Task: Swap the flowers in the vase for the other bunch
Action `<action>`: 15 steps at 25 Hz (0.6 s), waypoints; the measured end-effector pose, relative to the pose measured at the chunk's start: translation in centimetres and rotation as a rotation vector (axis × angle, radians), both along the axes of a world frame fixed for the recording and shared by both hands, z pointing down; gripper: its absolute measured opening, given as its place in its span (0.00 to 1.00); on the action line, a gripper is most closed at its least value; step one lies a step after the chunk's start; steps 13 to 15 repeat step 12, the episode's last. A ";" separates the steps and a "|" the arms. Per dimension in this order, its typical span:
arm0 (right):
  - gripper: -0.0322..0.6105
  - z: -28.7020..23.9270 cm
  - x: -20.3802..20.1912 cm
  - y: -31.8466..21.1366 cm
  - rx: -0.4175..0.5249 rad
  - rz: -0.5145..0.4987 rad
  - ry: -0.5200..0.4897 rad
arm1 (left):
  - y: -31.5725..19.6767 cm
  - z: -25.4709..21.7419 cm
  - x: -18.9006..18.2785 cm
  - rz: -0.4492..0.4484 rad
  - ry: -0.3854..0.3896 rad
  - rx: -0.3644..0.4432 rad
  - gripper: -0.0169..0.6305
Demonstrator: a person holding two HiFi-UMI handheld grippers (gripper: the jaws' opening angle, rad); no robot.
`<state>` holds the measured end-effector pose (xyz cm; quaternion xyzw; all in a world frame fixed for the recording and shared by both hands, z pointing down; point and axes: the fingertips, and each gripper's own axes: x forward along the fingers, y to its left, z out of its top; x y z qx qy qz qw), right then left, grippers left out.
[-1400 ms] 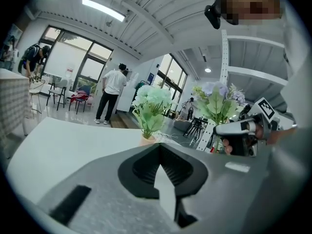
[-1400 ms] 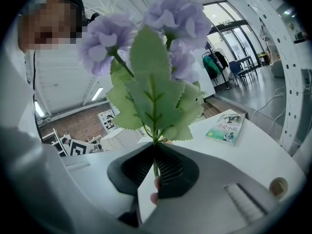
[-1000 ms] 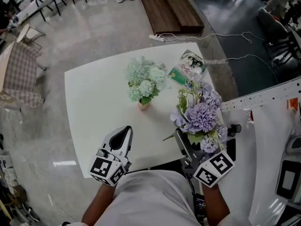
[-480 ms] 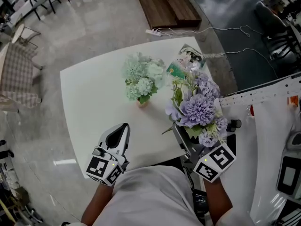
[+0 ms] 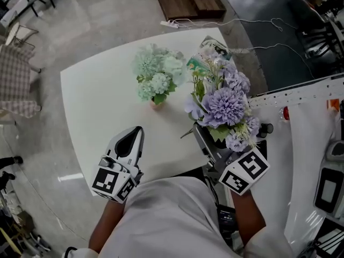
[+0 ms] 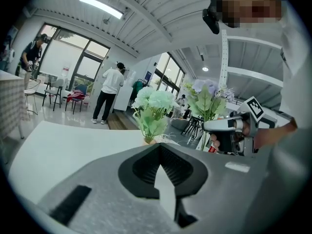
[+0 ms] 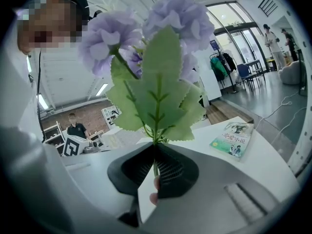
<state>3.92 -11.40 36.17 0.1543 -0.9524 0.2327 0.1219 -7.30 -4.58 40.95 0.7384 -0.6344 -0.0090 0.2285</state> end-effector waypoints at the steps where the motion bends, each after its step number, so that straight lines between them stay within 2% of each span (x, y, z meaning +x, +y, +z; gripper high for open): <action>1: 0.08 -0.1 -0.1 0.0 0.004 -0.003 0.001 | -0.1 -0.1 -0.2 -0.001 -0.005 0.001 0.02; 15: 0.08 -0.4 0.0 0.1 0.027 -0.027 0.015 | -0.4 -0.3 -0.1 -0.003 -0.005 0.003 0.02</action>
